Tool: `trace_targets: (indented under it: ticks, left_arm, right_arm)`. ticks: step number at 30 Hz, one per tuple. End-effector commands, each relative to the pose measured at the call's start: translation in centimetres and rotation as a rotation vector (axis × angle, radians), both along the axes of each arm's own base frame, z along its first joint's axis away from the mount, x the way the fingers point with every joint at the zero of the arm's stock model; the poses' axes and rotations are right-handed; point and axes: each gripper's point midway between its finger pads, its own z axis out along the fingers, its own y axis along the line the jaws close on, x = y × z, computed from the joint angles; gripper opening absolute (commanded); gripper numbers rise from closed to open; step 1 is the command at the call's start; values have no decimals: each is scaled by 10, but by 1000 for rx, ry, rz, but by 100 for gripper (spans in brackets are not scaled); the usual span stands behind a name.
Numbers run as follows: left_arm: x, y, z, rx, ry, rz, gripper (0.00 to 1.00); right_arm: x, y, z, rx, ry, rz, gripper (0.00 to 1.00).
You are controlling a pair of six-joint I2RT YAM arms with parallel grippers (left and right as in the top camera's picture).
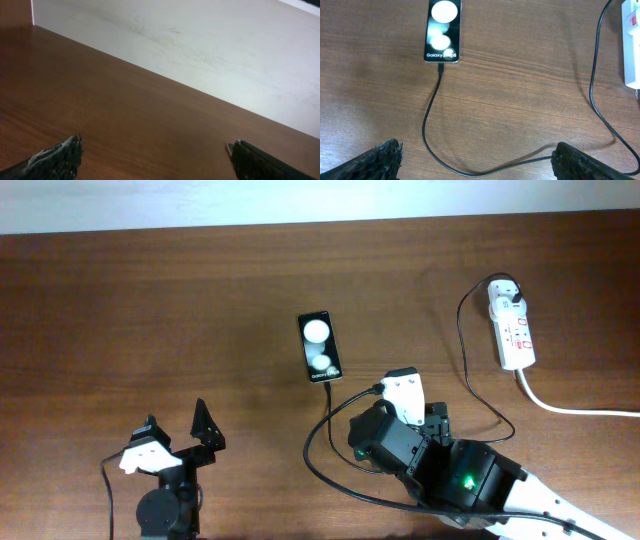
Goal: Plug charger to phone and switch on socket
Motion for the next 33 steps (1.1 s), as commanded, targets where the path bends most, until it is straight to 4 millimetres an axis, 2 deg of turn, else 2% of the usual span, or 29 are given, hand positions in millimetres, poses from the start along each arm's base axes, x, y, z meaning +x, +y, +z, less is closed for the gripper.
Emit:
trace_targets:
  ticks: [1, 5, 8, 9, 10, 29, 31, 33]
  left_arm:
    - [0, -1, -2, -2, 1, -7, 99]
    - [0, 0, -2, 11, 3, -1, 99]
    - [1, -4, -2, 226, 33, -39, 99]
    - [1, -15, -3, 384, 46, -114, 99]
    - [2, -24, -4, 462, 48, -169, 99]
    - [1, -27, -5, 466, 47, -188, 99]
    - [1, -27, -5, 466, 47, -187, 99]
    - [1, -27, -5, 466, 47, -188, 99]
  right_arm:
    - [1, 0, 3, 7, -6, -9, 99]
    - [1, 1, 2, 9, -4, -7, 99]
    - [1, 1, 2, 11, -4, -6, 99]
    - [1, 2, 2, 14, 1, -3, 99]
    - [1, 2, 2, 14, 1, -3, 99]
    - [0, 1, 2, 11, 2, -4, 99]
    - [0, 1, 2, 12, 2, -4, 80]
    - [0, 1, 2, 12, 2, -4, 50]
